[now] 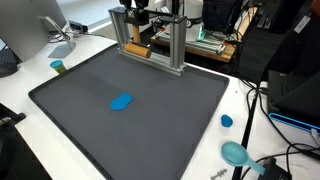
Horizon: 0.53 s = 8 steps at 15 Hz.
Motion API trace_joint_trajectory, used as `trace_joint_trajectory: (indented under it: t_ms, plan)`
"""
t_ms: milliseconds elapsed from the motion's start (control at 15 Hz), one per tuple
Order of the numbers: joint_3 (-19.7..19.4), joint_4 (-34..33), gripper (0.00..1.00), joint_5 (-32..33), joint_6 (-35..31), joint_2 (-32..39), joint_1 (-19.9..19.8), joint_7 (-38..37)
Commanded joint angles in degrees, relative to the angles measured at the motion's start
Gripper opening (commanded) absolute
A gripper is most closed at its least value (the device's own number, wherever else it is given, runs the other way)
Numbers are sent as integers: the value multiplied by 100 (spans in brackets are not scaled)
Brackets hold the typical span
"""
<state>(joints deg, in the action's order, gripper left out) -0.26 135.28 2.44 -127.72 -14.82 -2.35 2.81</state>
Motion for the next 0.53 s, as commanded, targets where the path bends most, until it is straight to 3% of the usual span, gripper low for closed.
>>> trace_joint_trajectory:
  t_ms: [0,467]
  plan:
    - [-43,112,22,137,387,-438,-20,-97]
    - [-57,609,22,145,360,-851,-76,-288]
